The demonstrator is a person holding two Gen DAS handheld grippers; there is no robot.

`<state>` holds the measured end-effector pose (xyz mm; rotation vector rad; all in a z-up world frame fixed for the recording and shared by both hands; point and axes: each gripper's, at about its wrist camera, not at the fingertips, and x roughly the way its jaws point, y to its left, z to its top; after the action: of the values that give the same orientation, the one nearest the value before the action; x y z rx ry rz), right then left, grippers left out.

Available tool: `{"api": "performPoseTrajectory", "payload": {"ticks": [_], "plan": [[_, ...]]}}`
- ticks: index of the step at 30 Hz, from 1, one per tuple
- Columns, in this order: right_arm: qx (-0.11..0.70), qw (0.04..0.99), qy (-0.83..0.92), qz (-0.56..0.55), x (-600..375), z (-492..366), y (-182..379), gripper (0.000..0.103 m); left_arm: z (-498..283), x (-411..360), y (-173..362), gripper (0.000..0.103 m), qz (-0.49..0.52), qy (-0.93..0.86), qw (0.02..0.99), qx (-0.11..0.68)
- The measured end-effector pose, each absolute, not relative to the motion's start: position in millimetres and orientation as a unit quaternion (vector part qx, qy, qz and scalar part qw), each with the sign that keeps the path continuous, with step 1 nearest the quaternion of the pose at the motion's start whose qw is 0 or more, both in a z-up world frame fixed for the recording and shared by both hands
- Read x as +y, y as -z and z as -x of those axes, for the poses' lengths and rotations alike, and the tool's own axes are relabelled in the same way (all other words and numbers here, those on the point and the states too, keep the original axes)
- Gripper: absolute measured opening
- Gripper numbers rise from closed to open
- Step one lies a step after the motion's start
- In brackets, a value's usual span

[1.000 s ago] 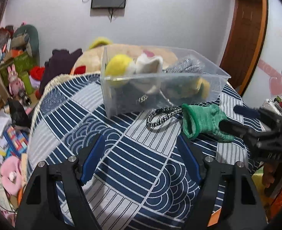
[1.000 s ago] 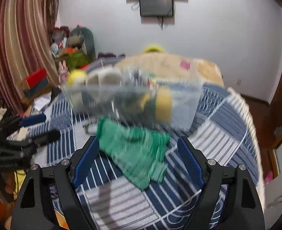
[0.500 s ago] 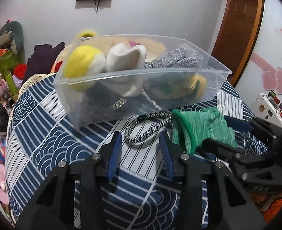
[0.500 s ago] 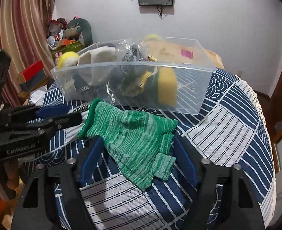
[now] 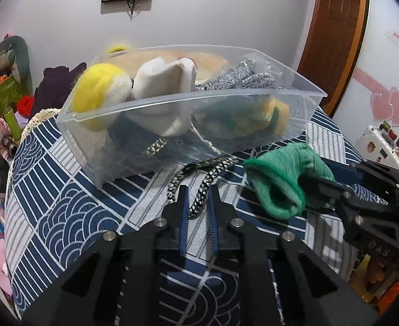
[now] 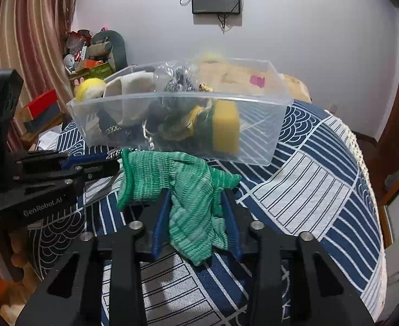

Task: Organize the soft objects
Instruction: 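Grasp the green knit glove with the right gripper while the left grasps the braided cord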

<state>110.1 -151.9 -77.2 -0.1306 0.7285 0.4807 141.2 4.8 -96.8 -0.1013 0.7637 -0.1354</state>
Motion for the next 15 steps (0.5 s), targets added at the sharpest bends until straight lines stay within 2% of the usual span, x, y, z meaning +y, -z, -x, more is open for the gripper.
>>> {"api": "performPoseTrajectory", "payload": {"ticks": [7,15], "plan": [[0.339,0.911,-0.229,0.053,-159,-106,67,0.015,-120,6,79,0.006,0.055,0.074,0.932,0.350],[0.318,0.921,-0.224,0.030,-171,-101,50,0.014,-94,11,55,0.006,0.072,0.078,0.942,0.317]]}}
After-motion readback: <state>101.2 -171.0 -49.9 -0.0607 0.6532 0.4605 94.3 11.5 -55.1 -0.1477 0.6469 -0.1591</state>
